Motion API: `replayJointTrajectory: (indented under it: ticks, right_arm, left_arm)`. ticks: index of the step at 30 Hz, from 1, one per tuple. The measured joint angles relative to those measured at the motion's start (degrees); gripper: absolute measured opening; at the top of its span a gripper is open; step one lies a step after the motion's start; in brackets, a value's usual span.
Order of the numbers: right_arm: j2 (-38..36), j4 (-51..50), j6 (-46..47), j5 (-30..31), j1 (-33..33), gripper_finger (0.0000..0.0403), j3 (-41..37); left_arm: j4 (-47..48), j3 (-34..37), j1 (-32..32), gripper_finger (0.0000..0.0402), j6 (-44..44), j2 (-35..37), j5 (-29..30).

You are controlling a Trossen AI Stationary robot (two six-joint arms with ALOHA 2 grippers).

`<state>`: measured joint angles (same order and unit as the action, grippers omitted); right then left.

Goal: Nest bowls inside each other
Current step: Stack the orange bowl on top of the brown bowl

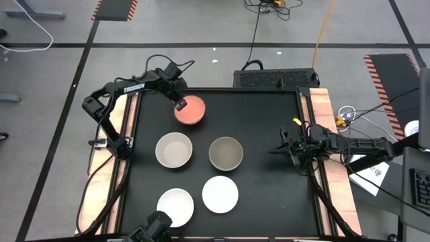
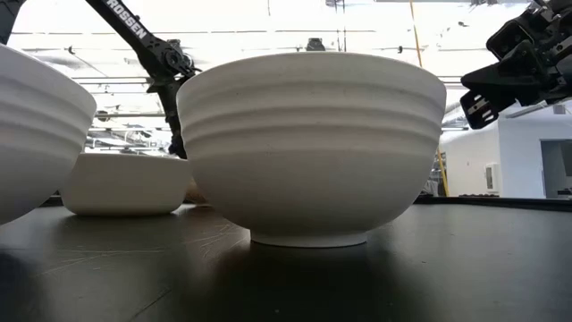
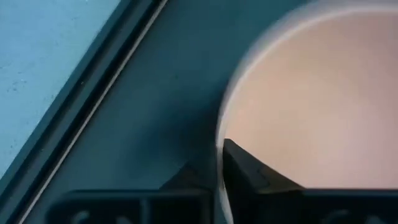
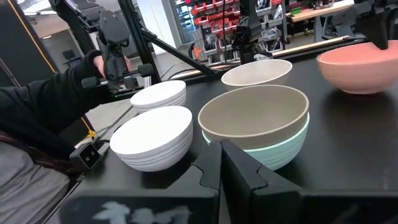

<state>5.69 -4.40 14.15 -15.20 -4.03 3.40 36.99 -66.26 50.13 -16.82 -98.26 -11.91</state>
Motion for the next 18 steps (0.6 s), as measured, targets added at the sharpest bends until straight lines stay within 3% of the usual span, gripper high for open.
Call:
replayJointTrajectory:
  ticks: [18]
  right_arm:
    - [0.0,0.0,0.17,0.0,0.0,0.0,-0.01]
  left_arm:
    - [-0.3,0.02,0.0,0.0005,-1.16,0.12,0.18]
